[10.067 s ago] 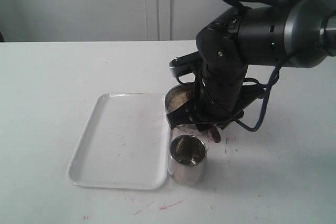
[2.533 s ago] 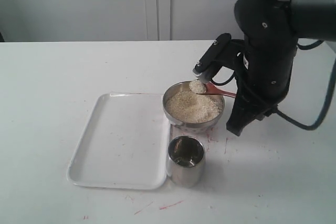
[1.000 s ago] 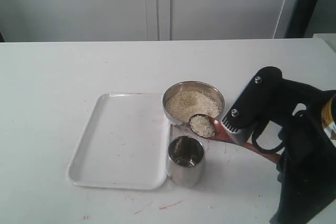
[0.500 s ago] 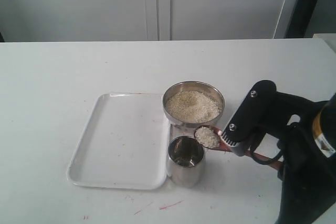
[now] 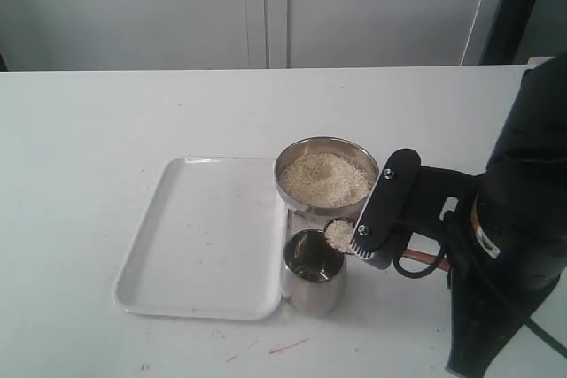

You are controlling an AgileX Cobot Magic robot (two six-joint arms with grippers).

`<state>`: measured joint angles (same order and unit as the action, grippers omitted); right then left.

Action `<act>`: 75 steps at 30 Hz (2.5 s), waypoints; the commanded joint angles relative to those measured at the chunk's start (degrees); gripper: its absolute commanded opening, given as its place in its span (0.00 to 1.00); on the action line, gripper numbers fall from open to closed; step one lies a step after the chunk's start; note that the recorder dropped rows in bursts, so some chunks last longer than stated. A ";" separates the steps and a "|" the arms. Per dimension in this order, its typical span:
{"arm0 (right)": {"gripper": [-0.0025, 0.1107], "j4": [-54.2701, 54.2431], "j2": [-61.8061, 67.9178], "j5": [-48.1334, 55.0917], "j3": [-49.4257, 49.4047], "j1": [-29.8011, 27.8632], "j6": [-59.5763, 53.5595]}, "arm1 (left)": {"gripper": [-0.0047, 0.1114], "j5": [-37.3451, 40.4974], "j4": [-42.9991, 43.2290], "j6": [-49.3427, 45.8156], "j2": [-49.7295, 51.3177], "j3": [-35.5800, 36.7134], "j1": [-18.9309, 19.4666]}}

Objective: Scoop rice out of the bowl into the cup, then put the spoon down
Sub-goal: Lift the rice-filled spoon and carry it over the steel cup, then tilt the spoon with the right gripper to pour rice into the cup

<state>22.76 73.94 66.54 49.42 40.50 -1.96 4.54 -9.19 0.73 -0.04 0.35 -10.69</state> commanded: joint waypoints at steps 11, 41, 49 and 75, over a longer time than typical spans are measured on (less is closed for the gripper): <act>0.02 3.09 0.93 -0.43 -0.19 3.10 -2.28 | 0.16 -0.16 -0.59 0.33 0.04 -0.35 -0.06; 0.02 11.95 4.82 -1.42 -0.19 3.10 -2.29 | 0.16 -0.16 -0.59 0.33 0.04 -0.35 -0.06; 0.02 15.86 4.95 -1.42 -0.19 5.93 -2.29 | 0.16 -0.16 -0.59 0.33 0.04 -0.35 -0.06; 0.02 25.14 6.13 0.56 -0.19 7.47 -4.18 | 0.16 -0.16 -0.59 0.33 0.04 -0.35 -0.06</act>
<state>46.25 80.04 67.16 49.42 47.90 -4.63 4.54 -9.19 0.73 -0.04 0.35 -10.69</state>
